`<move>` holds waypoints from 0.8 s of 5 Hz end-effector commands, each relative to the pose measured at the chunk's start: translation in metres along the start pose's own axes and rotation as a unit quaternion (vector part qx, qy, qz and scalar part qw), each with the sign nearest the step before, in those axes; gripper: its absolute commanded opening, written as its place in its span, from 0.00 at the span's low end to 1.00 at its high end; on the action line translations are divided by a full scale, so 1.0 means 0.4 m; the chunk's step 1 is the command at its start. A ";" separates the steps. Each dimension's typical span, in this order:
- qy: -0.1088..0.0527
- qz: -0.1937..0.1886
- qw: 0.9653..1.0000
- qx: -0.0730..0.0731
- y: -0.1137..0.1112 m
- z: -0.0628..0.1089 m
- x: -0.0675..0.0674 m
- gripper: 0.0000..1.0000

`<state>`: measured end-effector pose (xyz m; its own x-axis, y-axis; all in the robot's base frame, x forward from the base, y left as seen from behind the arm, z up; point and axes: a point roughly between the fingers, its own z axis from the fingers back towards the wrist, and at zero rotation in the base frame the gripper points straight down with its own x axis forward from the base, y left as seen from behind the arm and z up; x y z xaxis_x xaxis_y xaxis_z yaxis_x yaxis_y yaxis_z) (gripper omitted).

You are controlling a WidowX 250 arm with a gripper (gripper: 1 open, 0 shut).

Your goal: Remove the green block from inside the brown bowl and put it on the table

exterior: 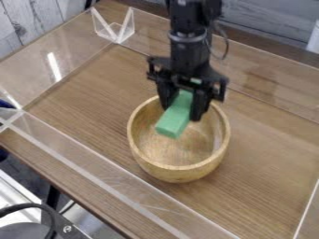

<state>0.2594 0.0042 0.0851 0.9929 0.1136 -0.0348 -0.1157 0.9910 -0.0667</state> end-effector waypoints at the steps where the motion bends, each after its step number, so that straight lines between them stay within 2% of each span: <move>1: -0.063 0.011 0.998 -0.028 0.017 0.106 0.066 0.00; 2: -0.087 0.019 0.995 -0.041 0.071 0.164 0.117 0.00; 3: -0.096 0.019 0.994 -0.045 0.134 0.166 0.150 0.00; 4: -0.087 -0.013 0.994 -0.057 0.107 0.121 0.083 0.00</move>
<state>0.2838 0.0524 0.1117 0.9903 0.1175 0.0747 -0.1016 0.9765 -0.1901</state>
